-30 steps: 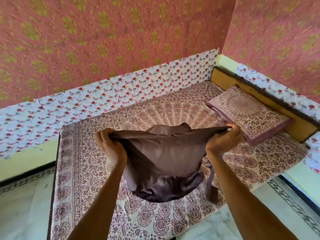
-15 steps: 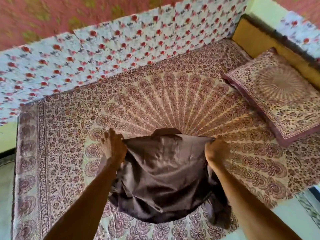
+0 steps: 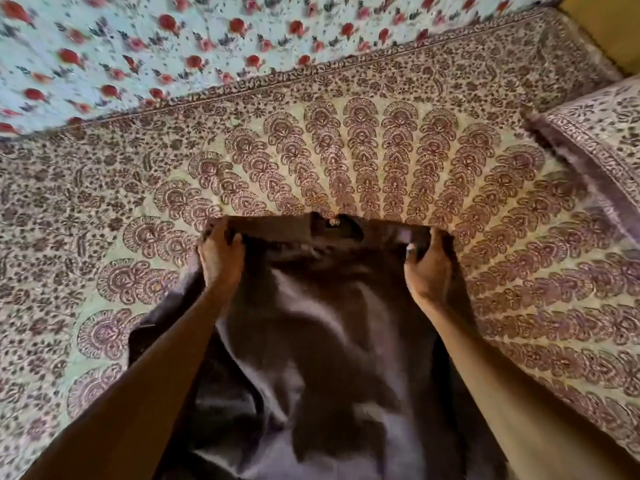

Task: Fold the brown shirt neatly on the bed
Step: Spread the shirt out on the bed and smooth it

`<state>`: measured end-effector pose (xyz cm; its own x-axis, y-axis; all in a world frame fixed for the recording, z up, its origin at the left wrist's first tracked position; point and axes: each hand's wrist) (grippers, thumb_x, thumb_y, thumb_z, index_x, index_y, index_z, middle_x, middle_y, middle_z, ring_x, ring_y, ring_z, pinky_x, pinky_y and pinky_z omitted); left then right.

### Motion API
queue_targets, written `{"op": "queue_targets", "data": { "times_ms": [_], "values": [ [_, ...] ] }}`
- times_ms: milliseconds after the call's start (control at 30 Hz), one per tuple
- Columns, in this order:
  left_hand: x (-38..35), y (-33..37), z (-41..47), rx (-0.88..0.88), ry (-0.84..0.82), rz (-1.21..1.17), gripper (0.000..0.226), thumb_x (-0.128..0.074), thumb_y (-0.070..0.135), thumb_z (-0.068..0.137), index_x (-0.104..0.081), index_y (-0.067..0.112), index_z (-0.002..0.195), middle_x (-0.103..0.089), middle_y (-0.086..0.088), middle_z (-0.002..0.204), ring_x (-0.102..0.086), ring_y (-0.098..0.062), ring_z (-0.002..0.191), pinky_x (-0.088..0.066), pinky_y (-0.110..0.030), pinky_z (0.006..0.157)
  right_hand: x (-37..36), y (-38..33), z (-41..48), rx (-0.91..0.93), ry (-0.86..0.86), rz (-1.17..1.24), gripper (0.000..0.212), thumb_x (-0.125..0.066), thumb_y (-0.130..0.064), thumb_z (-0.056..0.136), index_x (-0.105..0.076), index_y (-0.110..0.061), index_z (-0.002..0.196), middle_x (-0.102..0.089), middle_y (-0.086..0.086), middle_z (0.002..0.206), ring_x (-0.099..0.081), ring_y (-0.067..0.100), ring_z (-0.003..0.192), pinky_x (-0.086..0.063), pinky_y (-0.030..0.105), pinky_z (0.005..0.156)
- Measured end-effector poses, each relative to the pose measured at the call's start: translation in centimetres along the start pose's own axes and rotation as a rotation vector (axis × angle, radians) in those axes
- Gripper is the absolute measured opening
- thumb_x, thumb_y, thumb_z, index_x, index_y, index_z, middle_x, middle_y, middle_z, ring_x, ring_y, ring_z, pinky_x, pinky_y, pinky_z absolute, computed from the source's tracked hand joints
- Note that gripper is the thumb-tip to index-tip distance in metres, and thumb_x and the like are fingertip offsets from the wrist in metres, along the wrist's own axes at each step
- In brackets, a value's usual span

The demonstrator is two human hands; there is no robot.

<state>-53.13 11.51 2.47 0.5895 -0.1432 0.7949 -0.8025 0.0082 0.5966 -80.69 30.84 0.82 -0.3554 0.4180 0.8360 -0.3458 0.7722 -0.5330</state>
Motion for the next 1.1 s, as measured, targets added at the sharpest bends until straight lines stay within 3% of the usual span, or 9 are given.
{"op": "queue_targets", "data": {
  "times_ms": [233, 367, 533, 600, 667, 733, 800, 1000, 1100],
  "values": [
    [-3.6, -0.3, 3.3, 0.013, -0.120, 0.078, 0.064, -0.055, 0.025, 0.094, -0.027, 0.012, 0.151, -0.043, -0.017, 0.148, -0.040, -0.033, 0.136, -0.032, -0.044, 0.111, -3.8, -0.6, 3.7, -0.021, 0.217, -0.125, 0.047, -0.054, -0.036, 0.092, -0.048, -0.012, 0.132, -0.066, 0.020, 0.115, -0.062, 0.038, 0.104, -0.049, 0.046, 0.082],
    [-3.9, 1.4, 4.9, 0.085, 0.069, 0.099, 0.036, -0.062, 0.034, 0.090, -0.059, 0.021, 0.123, -0.064, -0.012, 0.120, -0.056, -0.032, 0.115, -0.046, -0.044, 0.092, -3.7, -1.3, 6.6, -0.018, 0.329, -0.233, 0.026, -0.056, -0.032, 0.092, -0.068, -0.010, 0.098, -0.068, 0.016, 0.099, -0.053, 0.037, 0.102, -0.045, 0.044, 0.079],
    [-4.5, 1.4, 8.2, 0.232, 0.030, -0.219, 0.023, -0.061, 0.033, 0.091, -0.070, 0.012, 0.094, -0.072, -0.006, 0.070, -0.071, -0.021, 0.071, -0.060, -0.038, 0.069, -3.6, -1.3, 8.1, 0.027, 0.305, 0.031, 0.024, -0.047, -0.021, 0.098, -0.068, -0.010, 0.102, -0.071, 0.014, 0.097, -0.063, 0.032, 0.089, -0.039, 0.033, 0.063],
    [-4.5, 2.1, 9.2, 0.383, -0.095, -0.502, 0.022, -0.057, 0.019, 0.096, -0.067, 0.001, 0.098, -0.064, 0.008, 0.049, -0.063, 0.000, 0.048, -0.056, -0.018, 0.052, -3.5, -1.5, 9.4, -0.145, 0.275, 0.249, 0.026, -0.044, -0.015, 0.098, -0.069, -0.008, 0.104, -0.072, 0.015, 0.095, -0.069, 0.022, 0.069, -0.045, 0.032, 0.057],
    [-4.0, 3.4, 9.9, 0.375, -0.292, -0.642, 0.025, -0.048, 0.010, 0.100, -0.061, -0.008, 0.112, -0.063, 0.017, 0.058, -0.058, 0.012, 0.055, -0.046, -0.002, 0.065, -3.3, -2.1, 11.7, -0.483, 0.180, 0.788, 0.029, -0.039, -0.008, 0.099, -0.066, -0.003, 0.104, -0.071, 0.018, 0.096, -0.068, 0.011, 0.054, -0.055, 0.028, 0.052],
    [-3.8, 3.8, 11.1, 0.391, -0.318, -0.774, 0.024, -0.042, 0.011, 0.101, -0.062, 0.003, 0.113, -0.060, 0.011, 0.086, -0.051, 0.004, 0.083, -0.035, -0.002, 0.095, -2.9, -2.3, 13.2, -0.657, 0.048, 1.310, 0.033, -0.029, -0.008, 0.102, -0.056, 0.006, 0.114, -0.061, 0.027, 0.121, -0.073, 0.018, 0.086, -0.060, 0.030, 0.076],
    [-4.0, 4.7, 11.1, 0.386, -0.271, -0.883, 0.029, -0.041, 0.006, 0.100, -0.054, 0.003, 0.126, -0.059, 0.004, 0.106, -0.048, -0.009, 0.106, -0.039, -0.019, 0.104, -2.8, -2.6, 13.4, -0.658, -0.007, 1.474, 0.039, -0.026, -0.008, 0.102, -0.038, 0.004, 0.136, -0.050, 0.026, 0.134, -0.061, 0.028, 0.115, -0.051, 0.035, 0.097],
    [-5.2, 5.0, 6.8, -0.090, 0.073, -0.264, 0.033, -0.062, 0.009, 0.088, -0.059, 0.018, 0.119, -0.065, 0.000, 0.116, -0.060, -0.011, 0.094, -0.052, -0.035, 0.088, -3.9, -2.1, 9.2, -0.092, 0.114, 0.645, 0.035, -0.055, 0.004, 0.086, -0.059, -0.010, 0.118, -0.068, 0.008, 0.101, -0.065, 0.000, 0.076, -0.054, 0.020, 0.072],
    [-6.3, 4.3, 5.8, -0.406, -0.121, 0.112, 0.054, -0.069, 0.024, 0.085, -0.048, 0.023, 0.135, -0.054, -0.003, 0.132, -0.047, -0.024, 0.121, -0.036, -0.046, 0.102, -4.1, -2.6, 7.9, 0.128, -0.004, 0.351, 0.023, -0.062, -0.008, 0.087, -0.066, -0.015, 0.109, -0.069, 0.005, 0.099, -0.068, 0.013, 0.075, -0.049, 0.022, 0.066]
  ]
}}
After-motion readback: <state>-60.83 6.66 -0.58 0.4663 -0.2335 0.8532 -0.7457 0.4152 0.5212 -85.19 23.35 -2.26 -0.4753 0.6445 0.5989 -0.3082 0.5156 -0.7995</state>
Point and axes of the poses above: each hand's wrist, its own z-axis towards the middle knuckle, its own x-axis out of the back of the hand, y = z × x
